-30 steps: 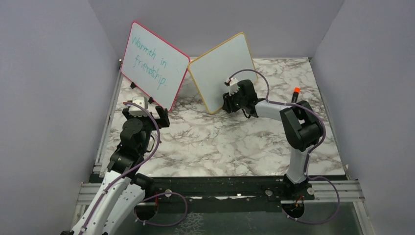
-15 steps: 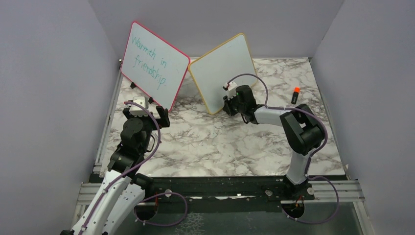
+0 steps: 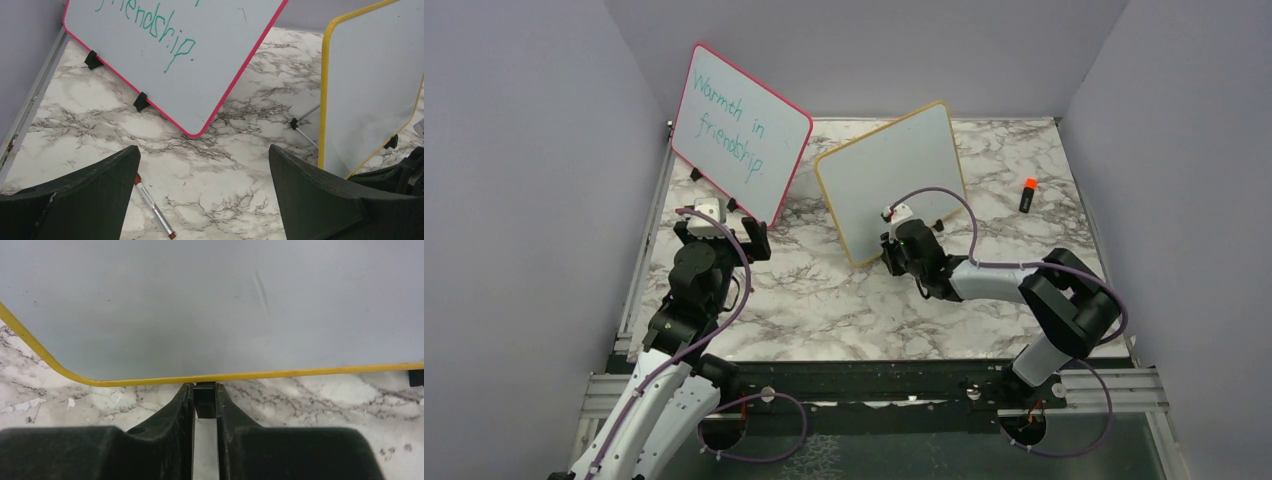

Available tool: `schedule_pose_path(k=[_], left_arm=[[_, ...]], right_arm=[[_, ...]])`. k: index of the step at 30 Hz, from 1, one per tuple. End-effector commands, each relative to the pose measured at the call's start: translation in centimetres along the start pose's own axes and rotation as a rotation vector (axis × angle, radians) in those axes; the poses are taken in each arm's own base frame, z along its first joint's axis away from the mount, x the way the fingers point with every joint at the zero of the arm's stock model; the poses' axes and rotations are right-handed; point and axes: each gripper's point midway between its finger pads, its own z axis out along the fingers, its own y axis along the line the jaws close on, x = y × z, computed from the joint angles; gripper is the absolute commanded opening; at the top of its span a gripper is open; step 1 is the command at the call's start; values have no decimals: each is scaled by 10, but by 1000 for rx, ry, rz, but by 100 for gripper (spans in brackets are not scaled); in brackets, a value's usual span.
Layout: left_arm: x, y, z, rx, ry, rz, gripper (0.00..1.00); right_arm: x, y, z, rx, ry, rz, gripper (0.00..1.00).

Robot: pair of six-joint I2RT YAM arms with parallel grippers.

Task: Write a sentence on the whiteboard
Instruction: Move the whiteboard stand to the center of the board.

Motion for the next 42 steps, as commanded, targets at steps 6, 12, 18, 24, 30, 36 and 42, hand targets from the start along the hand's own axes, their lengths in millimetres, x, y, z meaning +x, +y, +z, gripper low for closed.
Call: schedule_pose_path(k=[6,12,18,24,30,36,42], left_arm=[[-9,-3,-5,17,-31,-12,99],[-9,-1,-7,12,-32,-15,99],[-10,-1,-9,14,-37,-19,99],[-12,-1,-10,16,-44,-22,99],[-11,-2,-10,17,-39,-23,99],[-7,-1,-8,11,-22,-18,99],[-4,3,-5,-20,-6,-25,99]], right_arm=[[18,21,-32,148,-40,177,1],[26,35,-41,212,-54,214,1],[33,39,-47,243,-44,213,1],[39,44,-51,210,-15,190,1],[34,48,-55,189,-15,189,26],[20,49,-65,168,-41,188,51],[6,39,-85,187,-69,176,66]])
